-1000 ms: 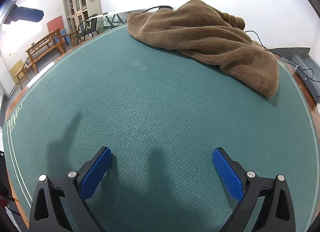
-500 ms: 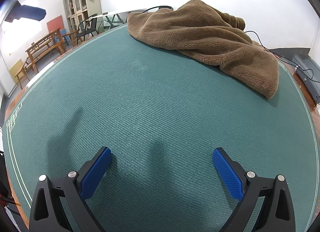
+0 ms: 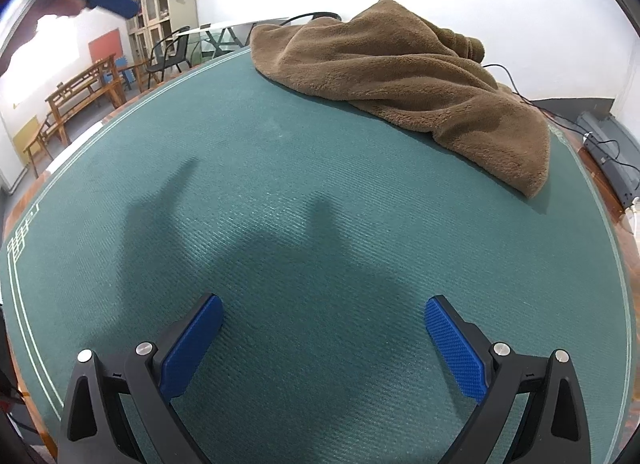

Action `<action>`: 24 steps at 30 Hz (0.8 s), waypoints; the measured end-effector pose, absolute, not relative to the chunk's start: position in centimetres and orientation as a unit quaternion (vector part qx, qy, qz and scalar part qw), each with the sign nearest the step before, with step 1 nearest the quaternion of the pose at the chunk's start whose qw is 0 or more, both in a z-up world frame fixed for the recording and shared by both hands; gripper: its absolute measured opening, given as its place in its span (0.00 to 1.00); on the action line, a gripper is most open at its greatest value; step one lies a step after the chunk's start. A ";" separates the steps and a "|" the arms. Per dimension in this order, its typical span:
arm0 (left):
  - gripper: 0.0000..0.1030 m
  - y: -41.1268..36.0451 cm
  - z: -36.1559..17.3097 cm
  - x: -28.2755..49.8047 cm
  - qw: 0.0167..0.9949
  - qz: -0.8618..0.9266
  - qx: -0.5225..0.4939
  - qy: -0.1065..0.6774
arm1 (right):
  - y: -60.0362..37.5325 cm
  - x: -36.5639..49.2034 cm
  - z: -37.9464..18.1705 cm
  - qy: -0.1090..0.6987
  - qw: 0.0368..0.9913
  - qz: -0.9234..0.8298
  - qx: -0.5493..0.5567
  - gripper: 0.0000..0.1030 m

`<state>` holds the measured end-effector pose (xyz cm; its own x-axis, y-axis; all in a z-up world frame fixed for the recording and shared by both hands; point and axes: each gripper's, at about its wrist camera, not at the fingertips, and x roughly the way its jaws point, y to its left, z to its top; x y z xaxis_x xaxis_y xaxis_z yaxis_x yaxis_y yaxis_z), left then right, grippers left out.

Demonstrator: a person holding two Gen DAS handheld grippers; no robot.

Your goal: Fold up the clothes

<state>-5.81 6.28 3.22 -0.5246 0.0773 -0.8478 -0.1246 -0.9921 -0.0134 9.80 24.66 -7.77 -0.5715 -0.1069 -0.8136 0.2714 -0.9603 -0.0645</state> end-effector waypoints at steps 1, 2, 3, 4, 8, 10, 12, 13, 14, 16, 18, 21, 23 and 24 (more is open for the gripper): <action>0.99 6.0 3.2 -6.6 0.056 0.874 -0.482 0.025 | 24.9 9.2 -7.7 0.086 0.108 -0.876 0.462 0.99; 0.99 5.8 3.2 -7.5 0.057 0.875 -0.480 0.024 | 25.2 8.6 -7.6 0.080 0.109 -0.870 0.474 0.99; 0.99 5.4 3.0 -8.5 0.056 0.875 -0.481 0.020 | 25.5 8.0 -7.5 0.074 0.111 -0.864 0.486 0.99; 0.99 5.1 2.7 -9.5 0.055 0.874 -0.483 0.017 | 25.8 7.5 -7.4 0.068 0.112 -0.857 0.498 0.99; 0.99 3.6 1.7 -13.1 0.046 0.868 -0.495 -0.002 | 31.2 3.6 -4.6 -0.007 0.061 -0.872 0.486 0.99; 0.99 2.9 1.4 -14.5 0.045 0.865 -0.499 -0.015 | 34.3 1.1 -2.1 -0.031 0.034 -0.888 0.457 0.99; 0.99 2.4 1.2 -15.8 0.042 0.863 -0.503 -0.028 | 37.3 -1.5 0.4 -0.050 0.005 -0.903 0.427 0.99; 0.99 2.3 1.1 -16.0 0.044 0.862 -0.504 -0.032 | 38.5 -2.8 1.6 -0.059 -0.004 -0.908 0.415 0.99; 0.99 2.1 1.1 -16.2 0.045 0.862 -0.504 -0.037 | 39.5 -4.0 2.7 -0.068 -0.007 -0.913 0.402 0.99; 0.99 2.2 0.7 -16.4 0.053 0.857 -0.511 -0.045 | 41.0 -6.6 4.7 -0.083 -0.005 -0.923 0.375 0.99; 0.99 2.6 0.2 -16.3 0.062 0.853 -0.517 -0.044 | 41.7 -9.6 5.6 -0.095 0.007 -0.927 0.363 0.99; 0.99 3.3 -0.7 -15.5 0.071 0.849 -0.523 -0.028 | 42.1 -13.8 5.5 -0.120 0.023 -0.921 0.369 0.99; 0.99 3.4 -1.3 -14.8 0.075 0.847 -0.526 -0.020 | 41.8 -16.1 5.1 -0.131 0.029 -0.916 0.378 0.99; 0.99 3.5 -1.6 -14.5 0.078 0.845 -0.529 -0.016 | 41.3 -17.2 4.9 -0.129 0.033 -0.915 0.381 0.99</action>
